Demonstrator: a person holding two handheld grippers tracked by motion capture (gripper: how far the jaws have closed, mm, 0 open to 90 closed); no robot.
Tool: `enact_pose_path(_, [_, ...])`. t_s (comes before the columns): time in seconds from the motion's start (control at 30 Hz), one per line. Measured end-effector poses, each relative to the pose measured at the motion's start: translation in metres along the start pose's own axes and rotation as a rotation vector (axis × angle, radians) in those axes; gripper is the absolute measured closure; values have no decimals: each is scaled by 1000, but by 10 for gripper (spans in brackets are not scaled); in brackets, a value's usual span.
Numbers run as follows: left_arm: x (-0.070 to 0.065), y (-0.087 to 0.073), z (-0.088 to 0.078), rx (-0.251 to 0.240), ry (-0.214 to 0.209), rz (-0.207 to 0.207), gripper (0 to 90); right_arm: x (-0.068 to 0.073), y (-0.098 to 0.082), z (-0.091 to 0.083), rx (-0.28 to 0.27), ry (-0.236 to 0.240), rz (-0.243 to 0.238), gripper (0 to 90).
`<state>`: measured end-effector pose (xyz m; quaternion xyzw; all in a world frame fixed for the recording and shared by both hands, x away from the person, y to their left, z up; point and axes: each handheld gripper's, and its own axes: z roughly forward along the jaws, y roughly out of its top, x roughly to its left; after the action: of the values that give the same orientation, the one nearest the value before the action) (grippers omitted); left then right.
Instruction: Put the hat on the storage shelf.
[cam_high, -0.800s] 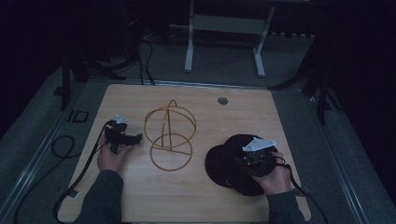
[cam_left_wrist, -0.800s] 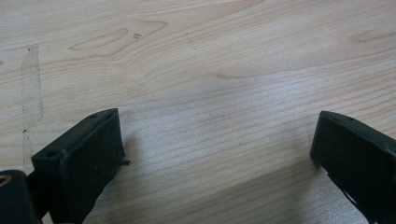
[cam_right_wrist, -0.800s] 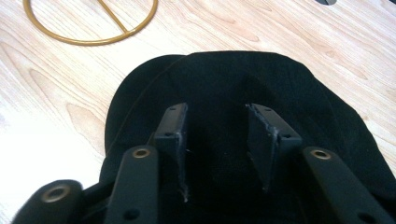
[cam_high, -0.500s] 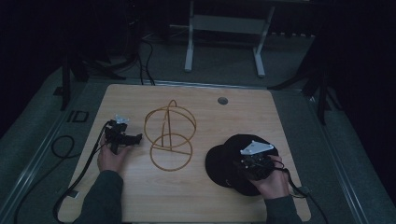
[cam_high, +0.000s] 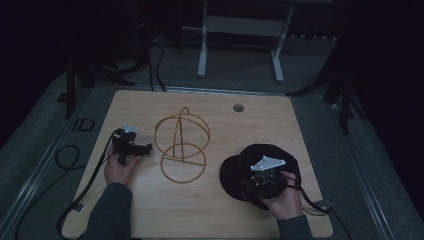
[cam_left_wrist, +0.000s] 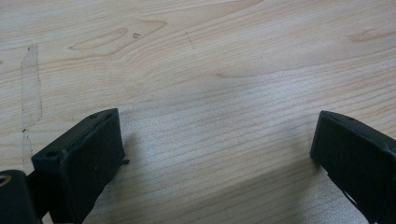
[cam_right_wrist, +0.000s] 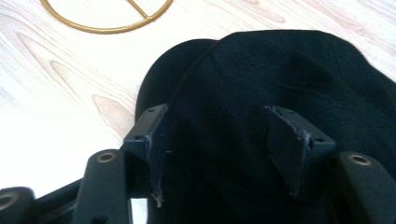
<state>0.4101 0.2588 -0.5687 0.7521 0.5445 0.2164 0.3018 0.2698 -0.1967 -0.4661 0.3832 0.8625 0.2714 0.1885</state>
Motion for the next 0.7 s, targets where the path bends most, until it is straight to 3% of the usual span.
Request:
enact_pose_path(0.4, [0,0,0,0,0,0,22,11,8,17,33,17,-2,322])
enact_pose_path(0.7, [0,0,0,0,0,0,22,15,11,42,110,25,14,301])
